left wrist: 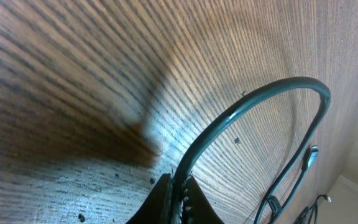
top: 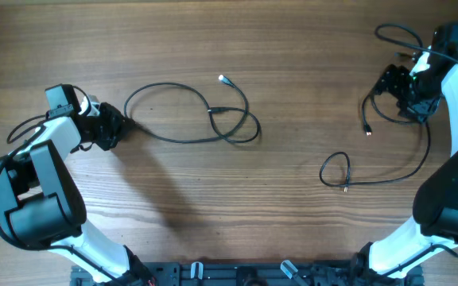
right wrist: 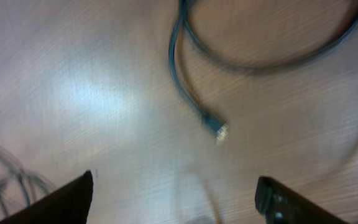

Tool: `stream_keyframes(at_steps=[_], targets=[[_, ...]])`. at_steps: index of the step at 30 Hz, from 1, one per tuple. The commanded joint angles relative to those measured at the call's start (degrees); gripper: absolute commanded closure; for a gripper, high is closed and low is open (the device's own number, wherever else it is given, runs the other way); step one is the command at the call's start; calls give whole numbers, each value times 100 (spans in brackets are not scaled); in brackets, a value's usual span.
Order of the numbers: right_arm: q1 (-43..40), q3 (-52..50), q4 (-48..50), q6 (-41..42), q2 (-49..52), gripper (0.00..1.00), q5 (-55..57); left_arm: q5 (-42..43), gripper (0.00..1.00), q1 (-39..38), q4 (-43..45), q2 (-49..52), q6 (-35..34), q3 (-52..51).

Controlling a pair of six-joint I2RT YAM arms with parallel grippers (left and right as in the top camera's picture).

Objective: Untangle cables

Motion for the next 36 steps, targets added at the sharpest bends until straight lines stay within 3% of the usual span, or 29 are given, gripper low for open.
stream_keyframes(at_steps=[1,2,3,5,11,12,13,14,15,19,26,27,28,29,32,36], targets=[[306,-146,-922,-546,-31,66,-861,118,91,-7,15,26,-35,-46],[411,-319,-1012,-511,-31,82,-929,118,92,-7,15,26,-35,-46],[509,-487,-1060,-494,-31,80,-1115,118,92,-7,13,26,-35,-46],[713,-892,-1051,-28,-31,54,-1364,184,91,-7,15,26,-35,-46],[1130,-2221,-179,1497,-31,54,-1364,203,91,-7,15,26,-35,-46],[1163,-2472,195,1805,-31,56,-1366,203,91,-7,15,26,-35,-46],[1176,-2612,474,1923,-31,66,-1364,203,91,-7,15,26,-35,-46],[1165,-2649,678,1930,-31,87,-1351,205,91,-7,15,26,-35,-46],[1123,-2608,894,1991,-31,96,-1346,203,91,-7,15,26,-35,-46],[634,-1976,1438,2039,-31,96,-1333,203,91,-7,15,26,-35,-46],[-1080,-1419,3314,2232,-33,95,-1320,203,91,-7,15,26,-35,-46],[-1399,-1419,3407,2562,-33,76,-1322,203,91,-7,15,26,-35,-46],[-1545,-1419,3405,2767,-33,38,-1325,203,91,-7,15,26,-35,-46],[-1668,-1419,3414,2774,-33,21,-1353,203,91,-7,15,26,-35,-46],[-1862,-1419,3421,2570,-33,0,-1510,203,89,-20,20,26,-35,-46],[-1606,-1416,3456,1707,-136,1,-2164,341,79,-352,238,26,-22,-46]])
